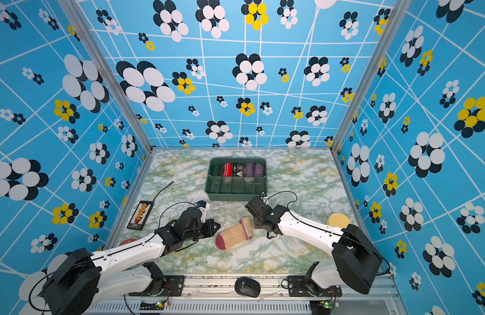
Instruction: Roll the socks
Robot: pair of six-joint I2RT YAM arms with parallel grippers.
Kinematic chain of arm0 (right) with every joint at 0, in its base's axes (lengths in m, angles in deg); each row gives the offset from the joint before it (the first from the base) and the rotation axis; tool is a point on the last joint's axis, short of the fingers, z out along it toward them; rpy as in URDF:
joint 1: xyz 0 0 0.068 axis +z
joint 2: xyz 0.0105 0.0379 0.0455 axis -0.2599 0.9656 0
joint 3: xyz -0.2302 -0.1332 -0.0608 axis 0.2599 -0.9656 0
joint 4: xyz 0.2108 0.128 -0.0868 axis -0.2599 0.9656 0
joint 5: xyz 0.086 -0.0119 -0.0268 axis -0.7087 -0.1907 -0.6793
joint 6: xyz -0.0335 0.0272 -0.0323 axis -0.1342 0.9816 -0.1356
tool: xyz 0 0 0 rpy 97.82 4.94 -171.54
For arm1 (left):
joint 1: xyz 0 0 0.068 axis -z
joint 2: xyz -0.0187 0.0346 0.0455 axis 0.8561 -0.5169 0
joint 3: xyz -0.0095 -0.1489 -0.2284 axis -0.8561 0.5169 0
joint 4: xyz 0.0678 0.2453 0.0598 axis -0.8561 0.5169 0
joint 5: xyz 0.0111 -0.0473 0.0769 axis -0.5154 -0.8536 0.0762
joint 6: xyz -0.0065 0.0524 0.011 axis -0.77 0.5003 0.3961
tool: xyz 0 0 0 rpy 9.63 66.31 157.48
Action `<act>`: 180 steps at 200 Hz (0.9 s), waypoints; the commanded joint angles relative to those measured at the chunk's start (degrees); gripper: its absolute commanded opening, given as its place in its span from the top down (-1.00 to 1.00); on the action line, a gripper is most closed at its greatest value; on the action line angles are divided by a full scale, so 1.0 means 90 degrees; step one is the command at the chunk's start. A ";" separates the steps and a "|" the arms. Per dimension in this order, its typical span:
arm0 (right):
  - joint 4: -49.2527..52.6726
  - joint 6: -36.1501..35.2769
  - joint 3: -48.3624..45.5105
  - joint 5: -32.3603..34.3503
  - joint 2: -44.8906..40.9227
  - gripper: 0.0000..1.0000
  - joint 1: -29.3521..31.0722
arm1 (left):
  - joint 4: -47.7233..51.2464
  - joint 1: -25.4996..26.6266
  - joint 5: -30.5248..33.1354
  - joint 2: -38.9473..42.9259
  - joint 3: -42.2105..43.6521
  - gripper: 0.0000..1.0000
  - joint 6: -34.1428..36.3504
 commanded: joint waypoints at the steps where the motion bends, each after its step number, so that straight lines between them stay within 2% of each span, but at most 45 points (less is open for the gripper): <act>1: -0.0506 -0.0002 -0.0194 -0.0470 -0.0170 0.23 -0.0223 | 0.0204 0.0188 0.0102 -0.0374 -0.0465 1.00 0.0267; 44: -0.1343 0.0092 -0.0611 -0.1354 0.0224 0.28 -0.0566 | 0.0383 0.0789 0.0264 -0.1507 -0.1775 1.00 0.0656; 67: -0.1685 0.0206 -0.0828 -0.1554 0.0293 0.29 -0.0691 | 0.0328 0.1076 0.0400 -0.1842 -0.2215 1.00 0.0739; 121: -0.2489 0.0391 -0.1369 -0.2185 0.0301 0.30 -0.1133 | 0.0127 0.1360 0.0224 -0.2359 -0.2523 1.00 0.0671; 180: -0.2720 0.0416 -0.1462 -0.2437 0.0390 0.31 -0.1237 | 0.0304 0.1544 0.0243 -0.2681 -0.2647 1.00 0.0699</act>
